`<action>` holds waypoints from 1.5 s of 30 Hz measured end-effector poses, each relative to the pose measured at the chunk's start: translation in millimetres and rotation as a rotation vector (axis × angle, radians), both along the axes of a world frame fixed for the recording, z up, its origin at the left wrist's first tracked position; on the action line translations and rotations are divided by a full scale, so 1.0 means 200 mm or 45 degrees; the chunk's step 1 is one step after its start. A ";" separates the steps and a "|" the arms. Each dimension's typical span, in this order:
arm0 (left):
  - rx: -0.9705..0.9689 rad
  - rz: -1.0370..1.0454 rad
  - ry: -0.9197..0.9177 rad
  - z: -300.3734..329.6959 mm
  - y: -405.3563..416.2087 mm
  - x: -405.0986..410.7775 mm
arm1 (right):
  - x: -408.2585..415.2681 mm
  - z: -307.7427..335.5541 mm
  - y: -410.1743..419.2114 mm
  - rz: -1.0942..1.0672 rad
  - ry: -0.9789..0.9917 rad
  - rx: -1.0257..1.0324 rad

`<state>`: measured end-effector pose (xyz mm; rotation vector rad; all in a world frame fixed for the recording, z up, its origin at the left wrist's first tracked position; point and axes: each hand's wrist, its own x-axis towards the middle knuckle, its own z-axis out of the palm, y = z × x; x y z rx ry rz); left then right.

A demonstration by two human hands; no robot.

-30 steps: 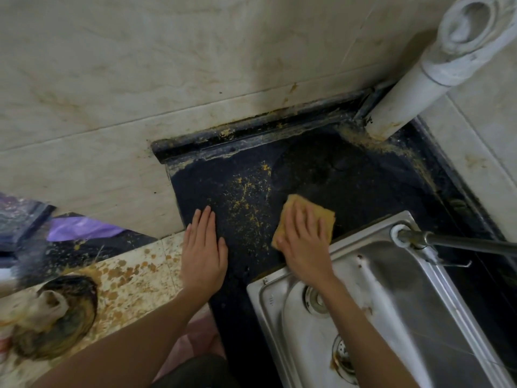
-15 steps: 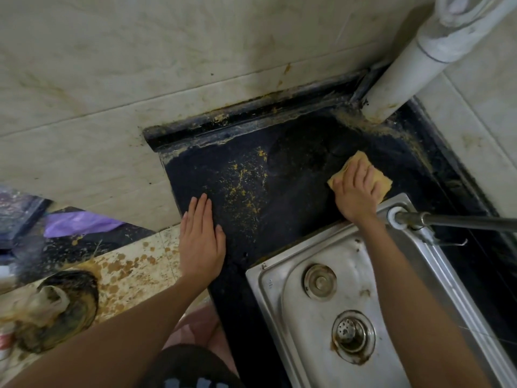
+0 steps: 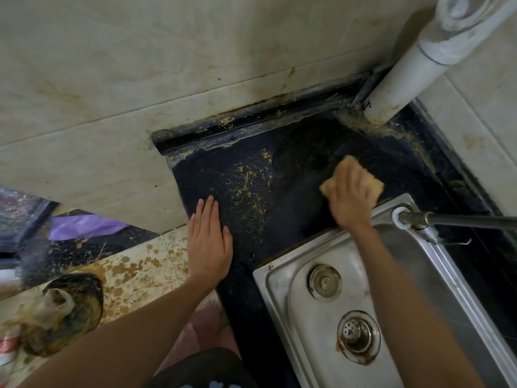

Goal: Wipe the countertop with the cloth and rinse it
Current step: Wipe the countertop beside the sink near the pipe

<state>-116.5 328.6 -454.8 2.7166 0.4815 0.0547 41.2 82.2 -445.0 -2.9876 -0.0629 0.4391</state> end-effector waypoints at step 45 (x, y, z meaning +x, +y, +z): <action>-0.069 -0.385 0.033 0.01 0.52 -0.06 | -0.21 0.02 0.97 0.706 -0.056 0.035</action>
